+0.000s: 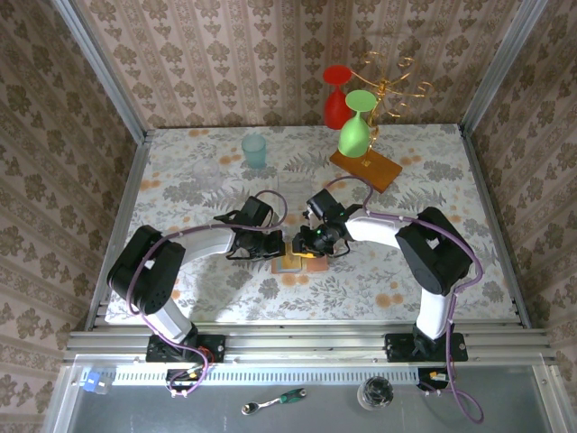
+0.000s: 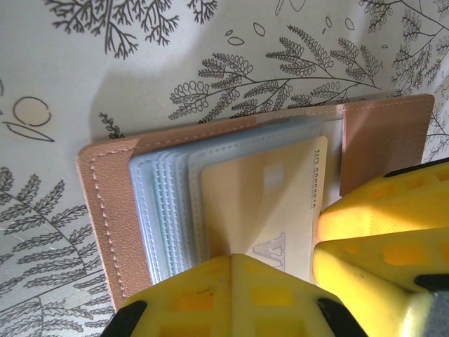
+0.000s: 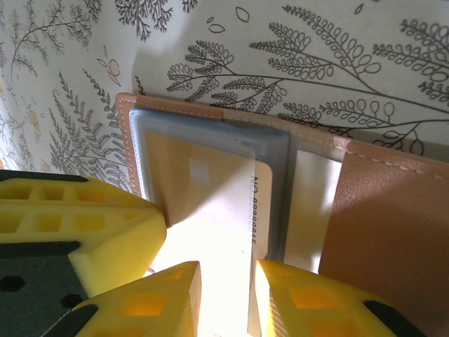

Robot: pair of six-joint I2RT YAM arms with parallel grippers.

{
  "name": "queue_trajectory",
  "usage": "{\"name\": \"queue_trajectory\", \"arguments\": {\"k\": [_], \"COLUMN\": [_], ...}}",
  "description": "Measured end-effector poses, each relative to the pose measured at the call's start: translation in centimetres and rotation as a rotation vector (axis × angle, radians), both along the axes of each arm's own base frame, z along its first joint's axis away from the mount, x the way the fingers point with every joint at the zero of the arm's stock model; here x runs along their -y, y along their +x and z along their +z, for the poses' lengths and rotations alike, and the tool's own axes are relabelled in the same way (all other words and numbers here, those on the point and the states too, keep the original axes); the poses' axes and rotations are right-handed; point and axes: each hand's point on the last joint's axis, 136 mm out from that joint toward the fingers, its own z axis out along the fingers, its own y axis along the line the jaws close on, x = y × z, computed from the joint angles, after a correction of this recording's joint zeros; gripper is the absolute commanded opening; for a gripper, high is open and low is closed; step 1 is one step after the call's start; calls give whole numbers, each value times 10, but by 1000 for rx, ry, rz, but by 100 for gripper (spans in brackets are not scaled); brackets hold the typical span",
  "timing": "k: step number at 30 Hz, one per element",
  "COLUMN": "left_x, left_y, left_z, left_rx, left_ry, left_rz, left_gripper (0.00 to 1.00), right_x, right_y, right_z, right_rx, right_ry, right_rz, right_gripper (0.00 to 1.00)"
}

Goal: Take the credit cards out of the card holder

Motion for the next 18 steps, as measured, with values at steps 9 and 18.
{"name": "queue_trajectory", "arguments": {"k": [9, 18], "left_x": [0, -1], "left_y": [0, -1], "left_z": [0, -1], "left_rx": [0, -3], "left_ry": [1, 7], "left_rz": [0, 1], "left_gripper": [0, 0], "right_x": [1, 11], "right_y": [1, 1], "right_z": [-1, 2], "right_rx": [4, 19], "right_ry": [-8, -53], "right_rz": [-4, -19], "right_gripper": [29, 29]}}
